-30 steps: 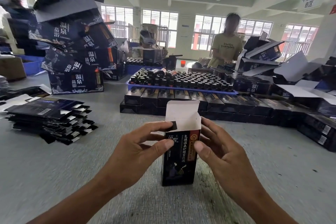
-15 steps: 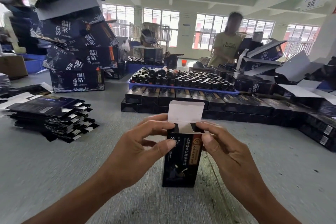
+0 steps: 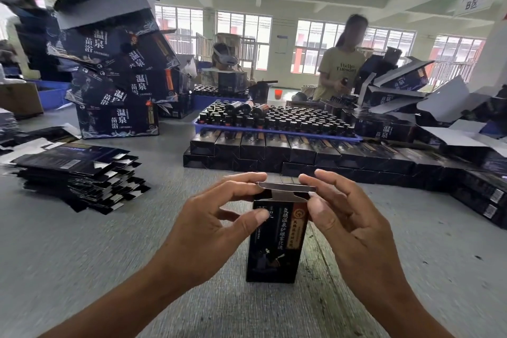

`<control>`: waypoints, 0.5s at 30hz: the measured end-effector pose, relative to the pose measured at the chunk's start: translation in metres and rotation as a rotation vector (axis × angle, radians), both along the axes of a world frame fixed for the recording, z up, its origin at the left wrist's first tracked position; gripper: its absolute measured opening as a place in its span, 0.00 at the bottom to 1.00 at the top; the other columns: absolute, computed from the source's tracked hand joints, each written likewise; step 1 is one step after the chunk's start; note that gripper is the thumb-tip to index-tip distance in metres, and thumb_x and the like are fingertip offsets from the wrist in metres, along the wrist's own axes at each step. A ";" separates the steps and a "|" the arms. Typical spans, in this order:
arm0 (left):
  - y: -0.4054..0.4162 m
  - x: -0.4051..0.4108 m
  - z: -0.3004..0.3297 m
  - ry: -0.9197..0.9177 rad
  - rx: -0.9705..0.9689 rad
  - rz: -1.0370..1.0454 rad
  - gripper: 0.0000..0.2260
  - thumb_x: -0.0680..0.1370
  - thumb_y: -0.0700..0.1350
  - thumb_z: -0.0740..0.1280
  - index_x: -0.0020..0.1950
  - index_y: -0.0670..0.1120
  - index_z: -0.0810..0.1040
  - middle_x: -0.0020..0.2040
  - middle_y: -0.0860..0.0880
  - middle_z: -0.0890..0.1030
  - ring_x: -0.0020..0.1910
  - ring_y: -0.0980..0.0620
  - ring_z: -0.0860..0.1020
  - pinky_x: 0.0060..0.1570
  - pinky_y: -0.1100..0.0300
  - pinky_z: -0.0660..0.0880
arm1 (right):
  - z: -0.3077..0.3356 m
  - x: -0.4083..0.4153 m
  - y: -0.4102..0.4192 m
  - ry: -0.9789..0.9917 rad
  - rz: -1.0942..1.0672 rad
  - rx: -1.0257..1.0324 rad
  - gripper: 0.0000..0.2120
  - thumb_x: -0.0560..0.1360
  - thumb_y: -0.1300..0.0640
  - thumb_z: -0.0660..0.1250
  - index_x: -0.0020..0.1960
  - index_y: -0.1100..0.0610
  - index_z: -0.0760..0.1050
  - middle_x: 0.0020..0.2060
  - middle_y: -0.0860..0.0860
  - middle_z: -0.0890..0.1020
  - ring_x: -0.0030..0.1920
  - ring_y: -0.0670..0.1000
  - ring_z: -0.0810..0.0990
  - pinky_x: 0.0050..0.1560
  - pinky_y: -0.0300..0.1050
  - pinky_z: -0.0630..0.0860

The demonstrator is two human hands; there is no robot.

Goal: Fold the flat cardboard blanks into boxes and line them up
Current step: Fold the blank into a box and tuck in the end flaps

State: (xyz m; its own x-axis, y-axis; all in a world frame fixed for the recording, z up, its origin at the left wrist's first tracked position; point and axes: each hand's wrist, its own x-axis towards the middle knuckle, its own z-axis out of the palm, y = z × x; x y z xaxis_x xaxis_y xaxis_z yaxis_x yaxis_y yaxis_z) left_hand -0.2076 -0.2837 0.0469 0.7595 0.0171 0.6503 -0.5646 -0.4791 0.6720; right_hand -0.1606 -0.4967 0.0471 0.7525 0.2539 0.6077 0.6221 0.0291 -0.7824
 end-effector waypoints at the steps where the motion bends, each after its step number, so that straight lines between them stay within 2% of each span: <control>1: 0.000 0.000 0.000 0.001 -0.014 -0.009 0.15 0.77 0.56 0.70 0.61 0.53 0.81 0.65 0.65 0.78 0.62 0.61 0.78 0.52 0.61 0.81 | 0.000 -0.001 0.000 -0.013 -0.015 -0.007 0.15 0.76 0.48 0.67 0.63 0.40 0.78 0.59 0.37 0.83 0.60 0.39 0.81 0.54 0.30 0.77; 6: -0.004 -0.001 0.002 0.014 -0.145 -0.027 0.13 0.79 0.59 0.65 0.55 0.54 0.84 0.62 0.61 0.81 0.61 0.58 0.80 0.45 0.62 0.82 | 0.002 -0.002 0.002 -0.026 -0.052 -0.004 0.15 0.75 0.43 0.66 0.60 0.41 0.81 0.53 0.37 0.85 0.55 0.40 0.83 0.51 0.30 0.78; 12: -0.010 -0.001 0.000 0.012 -0.250 -0.016 0.06 0.78 0.54 0.68 0.51 0.56 0.82 0.60 0.61 0.82 0.56 0.56 0.83 0.41 0.63 0.81 | 0.001 -0.002 0.004 -0.004 -0.046 0.033 0.15 0.73 0.44 0.68 0.59 0.40 0.82 0.54 0.38 0.85 0.56 0.41 0.83 0.51 0.33 0.79; 14: -0.010 -0.002 0.000 0.009 -0.274 -0.027 0.05 0.79 0.53 0.68 0.54 0.59 0.79 0.60 0.61 0.82 0.56 0.55 0.83 0.40 0.62 0.81 | 0.001 -0.001 0.004 -0.011 -0.046 0.038 0.14 0.73 0.45 0.68 0.58 0.41 0.82 0.54 0.38 0.85 0.56 0.41 0.83 0.51 0.32 0.79; 15: -0.010 -0.002 0.000 0.004 -0.271 -0.023 0.08 0.79 0.53 0.69 0.58 0.61 0.77 0.60 0.60 0.82 0.56 0.55 0.83 0.40 0.62 0.81 | 0.000 -0.001 0.003 -0.012 -0.044 0.037 0.14 0.73 0.45 0.67 0.58 0.41 0.82 0.55 0.38 0.85 0.57 0.41 0.83 0.51 0.33 0.79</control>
State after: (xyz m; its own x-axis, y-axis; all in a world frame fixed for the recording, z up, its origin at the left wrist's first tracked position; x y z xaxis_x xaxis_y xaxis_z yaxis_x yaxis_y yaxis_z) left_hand -0.2101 -0.2941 0.0472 0.7642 0.1723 0.6215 -0.5705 -0.2688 0.7761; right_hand -0.1616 -0.4932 0.0473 0.7552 0.1979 0.6249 0.6325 0.0307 -0.7740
